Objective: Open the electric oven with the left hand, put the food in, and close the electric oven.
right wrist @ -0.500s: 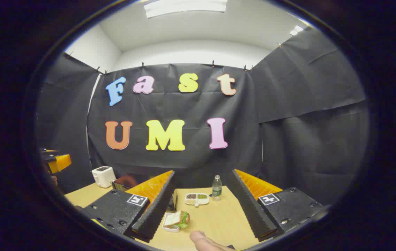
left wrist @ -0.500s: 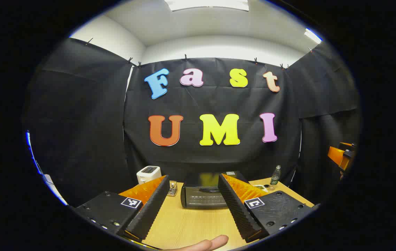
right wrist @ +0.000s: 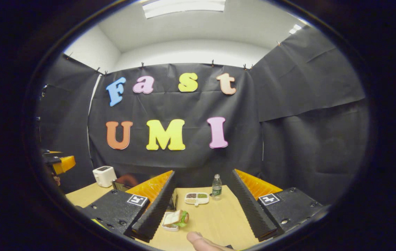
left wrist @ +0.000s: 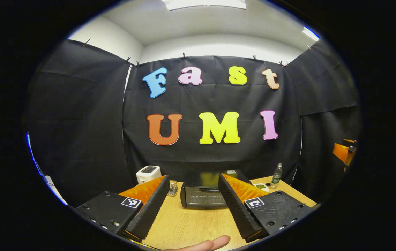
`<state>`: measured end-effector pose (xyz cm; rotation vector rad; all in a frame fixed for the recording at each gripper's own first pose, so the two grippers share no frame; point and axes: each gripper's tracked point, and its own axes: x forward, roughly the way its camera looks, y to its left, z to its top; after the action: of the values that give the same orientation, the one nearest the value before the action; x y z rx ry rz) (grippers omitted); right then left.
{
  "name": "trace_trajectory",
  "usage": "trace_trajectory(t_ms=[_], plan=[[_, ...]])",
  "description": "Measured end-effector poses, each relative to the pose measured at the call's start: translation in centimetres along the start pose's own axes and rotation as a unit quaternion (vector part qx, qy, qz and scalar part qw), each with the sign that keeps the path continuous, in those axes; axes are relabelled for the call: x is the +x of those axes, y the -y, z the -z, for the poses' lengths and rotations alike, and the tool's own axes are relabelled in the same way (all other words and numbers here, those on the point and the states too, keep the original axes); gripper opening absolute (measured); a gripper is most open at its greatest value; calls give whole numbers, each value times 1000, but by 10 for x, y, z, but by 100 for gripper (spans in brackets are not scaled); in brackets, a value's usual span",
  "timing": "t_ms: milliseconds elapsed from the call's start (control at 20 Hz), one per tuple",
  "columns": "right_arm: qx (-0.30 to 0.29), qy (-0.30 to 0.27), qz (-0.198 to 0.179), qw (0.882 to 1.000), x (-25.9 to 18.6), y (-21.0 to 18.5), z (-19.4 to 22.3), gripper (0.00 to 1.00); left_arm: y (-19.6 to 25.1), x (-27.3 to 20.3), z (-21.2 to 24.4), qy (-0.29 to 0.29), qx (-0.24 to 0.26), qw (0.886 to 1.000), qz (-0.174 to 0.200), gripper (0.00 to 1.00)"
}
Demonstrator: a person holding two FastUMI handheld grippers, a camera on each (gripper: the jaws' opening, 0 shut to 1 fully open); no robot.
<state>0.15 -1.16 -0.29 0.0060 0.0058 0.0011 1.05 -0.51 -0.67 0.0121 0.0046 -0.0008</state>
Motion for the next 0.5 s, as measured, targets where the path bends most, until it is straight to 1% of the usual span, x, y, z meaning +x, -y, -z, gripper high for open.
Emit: trace_trajectory(t_ms=[250,400,500], plan=[[8,2,-3,1000,4,5,2,100,11,13,-2,14,2,1000,9,92],[10,5,0,1000,10,12,1,100,21,37,6,9,3,1000,18,92],[7,8,2,1000,15,16,0,100,26,63,8,12,3,1000,18,92]])
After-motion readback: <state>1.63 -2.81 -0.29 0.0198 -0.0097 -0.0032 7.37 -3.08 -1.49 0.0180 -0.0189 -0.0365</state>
